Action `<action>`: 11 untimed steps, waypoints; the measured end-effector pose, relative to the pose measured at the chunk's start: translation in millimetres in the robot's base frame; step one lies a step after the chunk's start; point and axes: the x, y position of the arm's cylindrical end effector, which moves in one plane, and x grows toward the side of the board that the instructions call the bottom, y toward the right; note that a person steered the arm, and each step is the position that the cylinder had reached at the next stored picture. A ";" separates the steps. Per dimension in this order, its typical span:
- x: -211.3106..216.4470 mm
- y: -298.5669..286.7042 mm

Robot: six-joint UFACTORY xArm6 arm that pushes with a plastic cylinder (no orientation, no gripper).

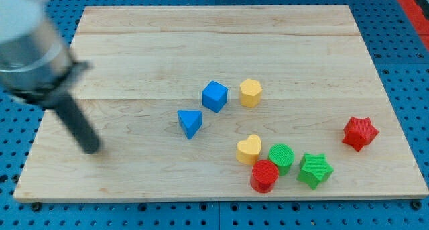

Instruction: Move blue blocks towards the center of the board

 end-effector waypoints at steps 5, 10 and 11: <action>-55.6 101.7; -75.0 114.6; -104.3 132.3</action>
